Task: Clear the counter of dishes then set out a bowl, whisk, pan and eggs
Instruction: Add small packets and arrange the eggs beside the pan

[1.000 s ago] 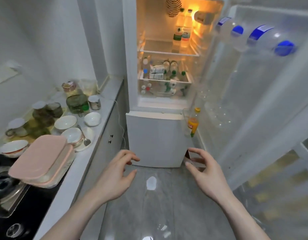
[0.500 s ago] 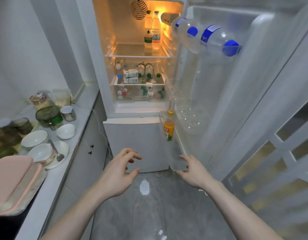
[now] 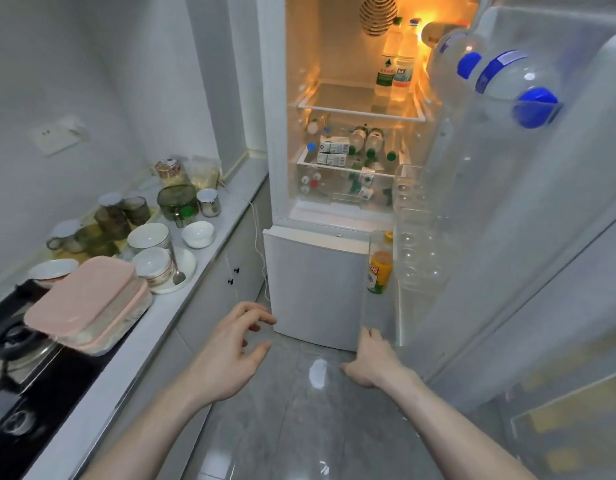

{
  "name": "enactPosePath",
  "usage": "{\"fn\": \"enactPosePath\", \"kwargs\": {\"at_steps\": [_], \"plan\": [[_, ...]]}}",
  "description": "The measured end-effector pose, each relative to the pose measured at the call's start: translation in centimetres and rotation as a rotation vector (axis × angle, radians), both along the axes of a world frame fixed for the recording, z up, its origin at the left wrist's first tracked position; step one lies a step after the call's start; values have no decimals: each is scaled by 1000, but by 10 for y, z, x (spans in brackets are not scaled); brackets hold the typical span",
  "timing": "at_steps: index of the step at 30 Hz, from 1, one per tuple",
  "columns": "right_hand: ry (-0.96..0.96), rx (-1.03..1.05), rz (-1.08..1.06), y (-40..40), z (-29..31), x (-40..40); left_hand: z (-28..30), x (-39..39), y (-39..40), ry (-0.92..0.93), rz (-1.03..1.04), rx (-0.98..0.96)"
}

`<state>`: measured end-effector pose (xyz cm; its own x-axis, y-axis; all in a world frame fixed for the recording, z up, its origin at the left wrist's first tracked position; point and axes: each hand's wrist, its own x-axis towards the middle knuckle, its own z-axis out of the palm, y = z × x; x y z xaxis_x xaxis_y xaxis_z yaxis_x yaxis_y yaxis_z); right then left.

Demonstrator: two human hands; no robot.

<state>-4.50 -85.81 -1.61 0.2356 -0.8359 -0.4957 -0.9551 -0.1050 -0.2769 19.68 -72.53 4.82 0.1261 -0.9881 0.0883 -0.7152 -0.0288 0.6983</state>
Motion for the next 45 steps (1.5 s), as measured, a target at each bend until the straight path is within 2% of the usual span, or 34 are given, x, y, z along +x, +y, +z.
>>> {"fn": "enactPosePath", "kwargs": {"at_steps": [7, 13, 17, 23, 32, 38, 45], "plan": [[-93, 11, 54, -7, 12, 78, 21, 39, -2, -32, 38, -37], [-349, -111, 207, 3, 40, 133, 28, 88, -2, -53, 46, -61], [-509, -239, 305, 11, 63, 143, 25, 118, -4, -69, 39, -66], [-661, -213, 340, -2, 89, 163, 29, 148, -17, -70, 49, -91], [-645, -173, 392, -66, 103, 226, 32, 187, -30, -124, 173, -79], [-679, -128, 495, -121, 99, 264, 32, 219, -59, -139, 341, -48], [-606, -257, 672, -207, 91, 287, 33, 230, -101, -124, 506, -50]]}}
